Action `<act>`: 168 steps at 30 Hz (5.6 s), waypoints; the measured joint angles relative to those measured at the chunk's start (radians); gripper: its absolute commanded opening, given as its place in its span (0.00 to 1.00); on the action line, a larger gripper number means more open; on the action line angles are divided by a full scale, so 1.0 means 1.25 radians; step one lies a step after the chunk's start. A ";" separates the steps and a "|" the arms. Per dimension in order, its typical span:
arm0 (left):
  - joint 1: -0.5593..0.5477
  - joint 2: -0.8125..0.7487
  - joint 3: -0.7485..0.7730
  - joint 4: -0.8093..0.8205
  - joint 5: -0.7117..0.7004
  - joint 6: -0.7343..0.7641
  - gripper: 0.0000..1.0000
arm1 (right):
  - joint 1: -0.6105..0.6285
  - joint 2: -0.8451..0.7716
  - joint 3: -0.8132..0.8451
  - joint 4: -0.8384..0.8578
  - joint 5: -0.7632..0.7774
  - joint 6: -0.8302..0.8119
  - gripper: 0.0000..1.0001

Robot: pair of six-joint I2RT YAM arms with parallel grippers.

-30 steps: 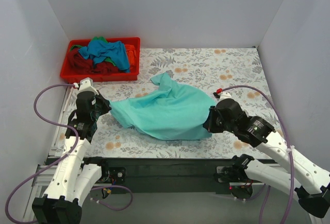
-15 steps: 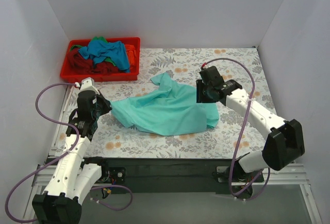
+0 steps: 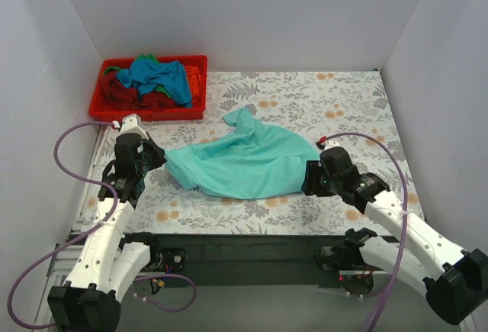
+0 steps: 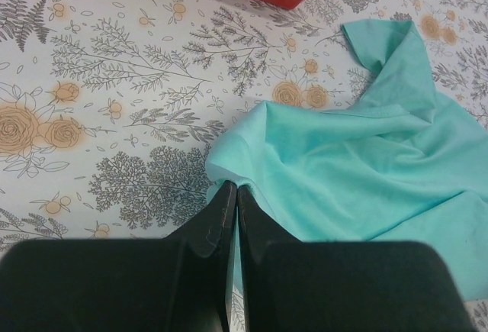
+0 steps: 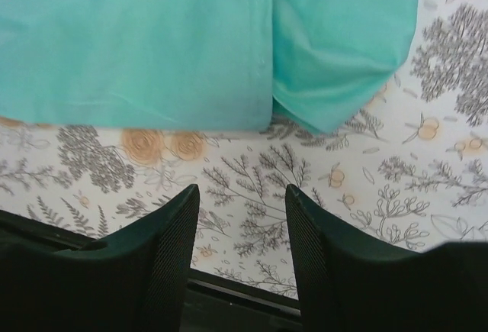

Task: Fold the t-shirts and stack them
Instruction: Flatten the tshirt out

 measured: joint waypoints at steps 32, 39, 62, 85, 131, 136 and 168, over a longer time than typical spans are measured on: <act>0.000 0.009 0.000 0.000 0.002 0.005 0.00 | -0.049 0.167 -0.179 0.302 -0.067 0.074 0.49; 0.000 0.012 0.000 0.000 0.005 0.007 0.00 | -0.060 0.177 -0.186 0.341 -0.084 0.060 0.41; 0.000 0.020 0.000 0.000 0.033 0.006 0.00 | -0.078 -0.017 -0.124 0.186 -0.140 0.035 0.01; 0.000 0.127 0.651 -0.120 0.195 -0.184 0.00 | -0.131 0.114 0.739 -0.145 0.022 -0.131 0.01; 0.000 0.141 0.612 0.062 0.376 -0.143 0.00 | -0.132 0.062 0.678 0.009 0.178 -0.250 0.01; 0.000 0.057 0.629 0.027 0.333 -0.114 0.00 | -0.132 -0.008 0.677 0.014 0.180 -0.256 0.01; -0.022 0.336 0.497 0.298 0.408 -0.131 0.00 | -0.148 -0.058 0.417 0.175 0.428 -0.362 0.01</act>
